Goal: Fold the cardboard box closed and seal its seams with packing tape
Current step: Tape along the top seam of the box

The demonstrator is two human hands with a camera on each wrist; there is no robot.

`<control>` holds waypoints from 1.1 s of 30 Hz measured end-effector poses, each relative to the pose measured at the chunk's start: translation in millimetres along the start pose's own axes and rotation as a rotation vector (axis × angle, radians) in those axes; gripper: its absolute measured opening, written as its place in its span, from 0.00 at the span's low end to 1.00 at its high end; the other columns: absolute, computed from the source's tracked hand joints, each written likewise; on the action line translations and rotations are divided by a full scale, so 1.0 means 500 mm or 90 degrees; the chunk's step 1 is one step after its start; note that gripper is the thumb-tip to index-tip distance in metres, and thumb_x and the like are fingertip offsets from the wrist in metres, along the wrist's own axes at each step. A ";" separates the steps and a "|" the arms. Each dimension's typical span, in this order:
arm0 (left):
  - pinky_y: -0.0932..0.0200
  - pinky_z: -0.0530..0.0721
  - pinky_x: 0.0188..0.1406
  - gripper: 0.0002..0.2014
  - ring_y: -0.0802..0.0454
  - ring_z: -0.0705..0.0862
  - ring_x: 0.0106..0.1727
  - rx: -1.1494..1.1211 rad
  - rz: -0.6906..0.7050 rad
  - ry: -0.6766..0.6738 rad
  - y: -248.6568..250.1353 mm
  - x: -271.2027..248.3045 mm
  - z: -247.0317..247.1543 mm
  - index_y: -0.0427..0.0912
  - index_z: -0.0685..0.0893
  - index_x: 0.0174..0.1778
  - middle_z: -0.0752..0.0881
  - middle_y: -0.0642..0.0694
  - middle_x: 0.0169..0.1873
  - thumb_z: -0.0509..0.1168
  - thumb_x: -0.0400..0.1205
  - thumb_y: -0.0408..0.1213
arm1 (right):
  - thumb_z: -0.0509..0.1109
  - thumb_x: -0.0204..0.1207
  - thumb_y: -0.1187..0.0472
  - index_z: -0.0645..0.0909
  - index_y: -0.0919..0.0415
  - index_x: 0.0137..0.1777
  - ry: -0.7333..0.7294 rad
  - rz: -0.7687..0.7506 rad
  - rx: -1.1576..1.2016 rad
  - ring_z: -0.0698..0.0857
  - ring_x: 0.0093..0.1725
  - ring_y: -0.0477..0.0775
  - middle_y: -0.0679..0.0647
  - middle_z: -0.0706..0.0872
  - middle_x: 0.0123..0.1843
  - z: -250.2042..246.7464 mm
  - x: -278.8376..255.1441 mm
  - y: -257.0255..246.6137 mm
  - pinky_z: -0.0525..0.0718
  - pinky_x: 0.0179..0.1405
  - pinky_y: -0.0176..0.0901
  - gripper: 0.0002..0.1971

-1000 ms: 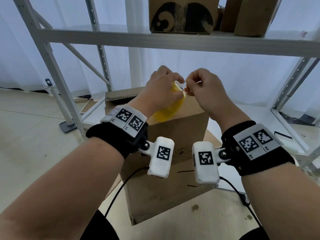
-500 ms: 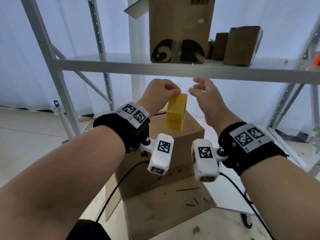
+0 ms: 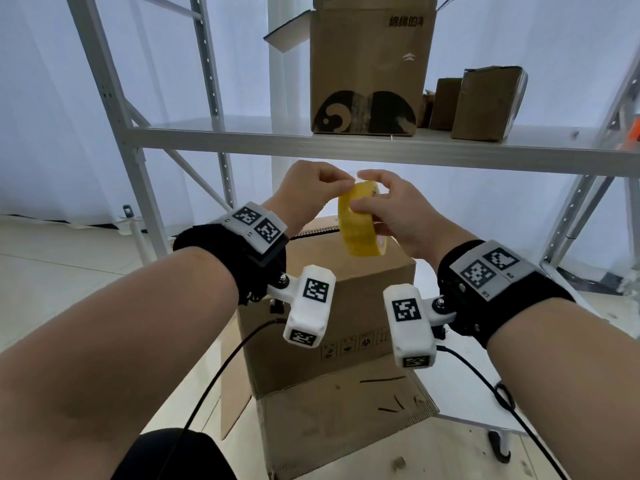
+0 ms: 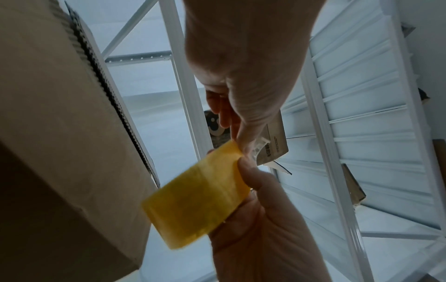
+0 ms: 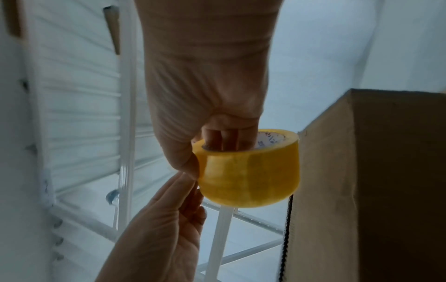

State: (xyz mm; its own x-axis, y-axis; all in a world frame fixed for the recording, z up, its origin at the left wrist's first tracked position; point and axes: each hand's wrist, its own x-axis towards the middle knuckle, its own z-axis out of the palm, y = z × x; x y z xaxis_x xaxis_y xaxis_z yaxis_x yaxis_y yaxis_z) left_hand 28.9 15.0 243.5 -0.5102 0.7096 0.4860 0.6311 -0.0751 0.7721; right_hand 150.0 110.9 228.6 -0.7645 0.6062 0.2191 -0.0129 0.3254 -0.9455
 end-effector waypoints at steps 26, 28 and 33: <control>0.63 0.79 0.39 0.08 0.58 0.81 0.33 0.224 -0.008 0.017 -0.062 -0.040 -0.075 0.39 0.84 0.42 0.84 0.52 0.30 0.70 0.79 0.41 | 0.68 0.80 0.51 0.71 0.51 0.71 -0.072 -0.060 -0.412 0.77 0.56 0.54 0.55 0.78 0.65 0.063 0.001 -0.041 0.76 0.51 0.46 0.21; 0.64 0.77 0.37 0.08 0.60 0.78 0.32 0.253 0.004 0.027 -0.070 -0.042 -0.072 0.38 0.83 0.41 0.82 0.53 0.29 0.69 0.80 0.40 | 0.68 0.79 0.48 0.75 0.51 0.66 -0.058 -0.073 -0.404 0.77 0.57 0.54 0.55 0.78 0.65 0.063 0.006 -0.040 0.79 0.56 0.49 0.17; 0.65 0.70 0.31 0.08 0.60 0.72 0.29 0.236 0.039 0.087 -0.064 -0.034 -0.079 0.39 0.81 0.39 0.78 0.52 0.28 0.68 0.81 0.40 | 0.68 0.79 0.45 0.79 0.51 0.59 -0.037 -0.079 -0.486 0.76 0.63 0.55 0.54 0.78 0.68 0.057 0.030 -0.027 0.74 0.59 0.48 0.14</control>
State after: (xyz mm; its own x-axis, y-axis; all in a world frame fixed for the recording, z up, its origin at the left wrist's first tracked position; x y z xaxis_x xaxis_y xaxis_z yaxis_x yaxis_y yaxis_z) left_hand -5.6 -22.3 226.7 -0.5223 0.6102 0.5957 0.8182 0.1618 0.5517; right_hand 120.6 94.9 237.6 -0.8194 0.5008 0.2789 0.3312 0.8107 -0.4827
